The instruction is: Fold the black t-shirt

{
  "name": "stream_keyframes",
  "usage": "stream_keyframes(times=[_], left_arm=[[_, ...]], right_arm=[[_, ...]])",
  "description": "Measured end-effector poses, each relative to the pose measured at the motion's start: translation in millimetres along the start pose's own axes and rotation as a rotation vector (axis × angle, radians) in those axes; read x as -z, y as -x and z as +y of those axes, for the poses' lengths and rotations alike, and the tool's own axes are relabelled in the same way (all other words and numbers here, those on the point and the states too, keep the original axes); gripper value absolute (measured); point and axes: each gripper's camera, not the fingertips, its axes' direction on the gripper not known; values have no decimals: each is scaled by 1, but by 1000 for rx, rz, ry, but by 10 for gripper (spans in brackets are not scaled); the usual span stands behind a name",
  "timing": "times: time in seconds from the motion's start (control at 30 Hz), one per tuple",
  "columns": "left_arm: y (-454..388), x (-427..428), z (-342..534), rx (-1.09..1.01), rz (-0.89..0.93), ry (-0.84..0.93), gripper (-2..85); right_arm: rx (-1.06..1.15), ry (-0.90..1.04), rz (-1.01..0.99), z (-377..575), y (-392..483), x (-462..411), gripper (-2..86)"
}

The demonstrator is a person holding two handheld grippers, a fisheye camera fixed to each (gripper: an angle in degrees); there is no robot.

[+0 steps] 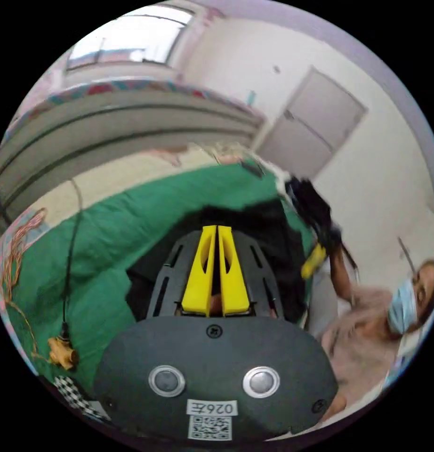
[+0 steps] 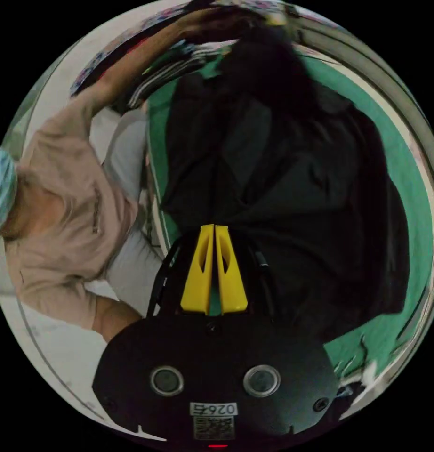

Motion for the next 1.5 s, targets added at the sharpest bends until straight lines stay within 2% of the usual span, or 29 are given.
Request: stream_keyframes(times=[0.03,0.07,0.1,0.13,0.17,0.23,0.27,0.3,0.33,0.37,0.4,0.47,0.53,0.6,0.67,0.7,0.73,0.77,0.8,0.83,0.9,0.97,1.1,1.2,1.23,1.27,1.33,1.43,1.5], left_arm=[[25,26,-8,177,5,-251,21],[36,33,-8,242,50,-340,32],[52,34,-5,314,182,-434,48],[59,22,-5,309,292,-395,57],[58,14,-5,296,300,-346,60],[45,-13,13,214,116,-140,76],[44,-17,22,201,48,-109,80],[45,-24,41,198,-97,-53,100],[51,-28,60,214,-221,-6,125],[57,-29,69,231,-265,15,141],[70,-30,84,268,-312,39,165],[88,-26,101,326,-319,26,190],[105,-22,107,371,-258,-45,216],[111,-31,99,374,-230,-59,233],[111,-55,85,351,-229,9,241],[110,-80,75,325,-216,106,236],[106,-112,68,299,-185,242,225],[100,-122,65,280,-263,279,190],[77,-136,61,171,-482,337,120],[59,-146,57,52,-440,360,69],[48,-151,51,30,-356,414,38],[35,-139,52,-36,-336,372,32],[35,-92,36,-44,-395,153,32],[46,-75,2,4,-440,-58,71],[53,-73,-6,73,-492,-106,98],[57,-74,-8,120,-512,-94,112],[64,-86,-1,138,-498,80,129],[44,-94,46,0,-359,202,112],[22,-90,86,-68,-284,199,112]], right_arm=[[155,43,-6,-4,16,-6,-11],[274,67,-23,-6,29,-9,-10],[311,73,-19,-5,32,-10,-9],[332,68,9,-3,32,-7,-7],[341,32,11,4,27,2,-5],[341,-113,-11,21,16,28,2],[309,-256,-3,37,5,49,16],[274,-332,6,46,-2,60,23],[157,-496,25,65,-22,81,58],[-42,-654,57,85,-49,101,82],[-162,-719,71,96,-64,109,89],[-605,-887,108,145,-118,124,111],[-780,-957,181,172,-142,129,132],[-853,-963,265,182,-159,134,148],[-904,-831,398,170,-187,135,186],[-922,-776,414,165,-197,133,195],[-952,-660,397,156,-221,123,175],[-995,-532,315,150,-247,110,120],[-1011,-471,258,147,-257,104,87],[-1026,-433,314,146,-262,105,21],[-931,-446,312,145,-252,121,5],[-803,-536,324,154,-219,147,1],[-768,-637,477,168,-192,192,2],[-843,-772,595,166,-230,232,21],[-885,-774,625,162,-261,243,56],[-988,-723,628,161,-291,247,87],[-1100,-662,550,170,-321,245,112],[-1006,-783,384,197,-309,224,95],[-946,-778,313,211,-295,200,81]])
